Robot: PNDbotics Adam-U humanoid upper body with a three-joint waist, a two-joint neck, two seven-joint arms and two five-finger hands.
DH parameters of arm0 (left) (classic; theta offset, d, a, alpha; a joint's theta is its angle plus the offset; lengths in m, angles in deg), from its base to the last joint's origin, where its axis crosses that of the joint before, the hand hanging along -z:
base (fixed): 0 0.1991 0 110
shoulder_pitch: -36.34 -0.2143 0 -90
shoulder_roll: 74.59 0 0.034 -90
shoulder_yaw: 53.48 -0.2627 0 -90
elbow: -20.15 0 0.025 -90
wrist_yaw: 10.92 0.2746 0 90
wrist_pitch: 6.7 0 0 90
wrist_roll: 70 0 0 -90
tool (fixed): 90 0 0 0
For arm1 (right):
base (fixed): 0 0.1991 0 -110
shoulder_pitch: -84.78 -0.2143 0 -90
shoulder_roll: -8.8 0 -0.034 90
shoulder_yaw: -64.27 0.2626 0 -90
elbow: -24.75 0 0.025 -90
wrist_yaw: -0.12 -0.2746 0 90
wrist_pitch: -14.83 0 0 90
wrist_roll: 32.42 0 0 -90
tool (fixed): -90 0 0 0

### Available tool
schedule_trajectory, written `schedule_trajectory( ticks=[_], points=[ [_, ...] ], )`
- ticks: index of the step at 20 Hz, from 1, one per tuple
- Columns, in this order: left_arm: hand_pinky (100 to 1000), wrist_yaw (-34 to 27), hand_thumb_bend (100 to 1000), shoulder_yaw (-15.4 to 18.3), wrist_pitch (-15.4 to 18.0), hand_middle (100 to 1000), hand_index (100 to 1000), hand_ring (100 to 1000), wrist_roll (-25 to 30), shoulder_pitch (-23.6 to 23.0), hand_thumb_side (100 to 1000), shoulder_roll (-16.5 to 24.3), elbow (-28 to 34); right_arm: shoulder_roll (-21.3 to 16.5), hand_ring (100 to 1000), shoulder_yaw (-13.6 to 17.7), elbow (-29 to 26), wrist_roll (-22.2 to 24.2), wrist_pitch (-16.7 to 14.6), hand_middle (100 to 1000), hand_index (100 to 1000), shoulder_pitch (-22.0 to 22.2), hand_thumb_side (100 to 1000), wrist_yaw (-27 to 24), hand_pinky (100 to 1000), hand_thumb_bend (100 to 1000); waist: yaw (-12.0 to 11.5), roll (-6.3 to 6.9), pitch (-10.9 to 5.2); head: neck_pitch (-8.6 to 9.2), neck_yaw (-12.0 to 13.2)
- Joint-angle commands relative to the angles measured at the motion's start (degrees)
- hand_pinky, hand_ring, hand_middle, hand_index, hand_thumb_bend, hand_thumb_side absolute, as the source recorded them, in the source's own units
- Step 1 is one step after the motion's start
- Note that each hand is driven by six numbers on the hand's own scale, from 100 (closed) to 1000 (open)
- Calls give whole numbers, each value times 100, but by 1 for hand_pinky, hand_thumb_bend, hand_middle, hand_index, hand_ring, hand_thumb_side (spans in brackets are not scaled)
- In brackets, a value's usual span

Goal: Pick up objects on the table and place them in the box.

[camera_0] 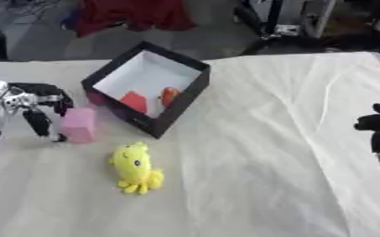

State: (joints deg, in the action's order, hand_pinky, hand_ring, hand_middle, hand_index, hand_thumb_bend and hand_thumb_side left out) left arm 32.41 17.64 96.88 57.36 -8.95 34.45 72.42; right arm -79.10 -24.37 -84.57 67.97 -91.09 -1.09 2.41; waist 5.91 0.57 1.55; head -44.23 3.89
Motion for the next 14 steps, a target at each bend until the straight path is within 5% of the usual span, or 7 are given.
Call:
schedule_trajectory(
  ticks=[1, 14],
  points=[
    [779, -288, 516, 200, -262, 547, 711, 653, 290, 158, 210, 302, 517, -57, 743, 26, -73, 7, -7, 704, 888, -20, 506, 3, 892, 100, -5, 17, -142, 11, -19],
    [767, -857, 517, 375, -1008, 508, 682, 614, 696, 188, 214, 392, 1341, -62, 743, 51, 26, 20, -14, 705, 884, -91, 507, -16, 892, 100, 6, 24, -157, 11, -45]
  ],
)
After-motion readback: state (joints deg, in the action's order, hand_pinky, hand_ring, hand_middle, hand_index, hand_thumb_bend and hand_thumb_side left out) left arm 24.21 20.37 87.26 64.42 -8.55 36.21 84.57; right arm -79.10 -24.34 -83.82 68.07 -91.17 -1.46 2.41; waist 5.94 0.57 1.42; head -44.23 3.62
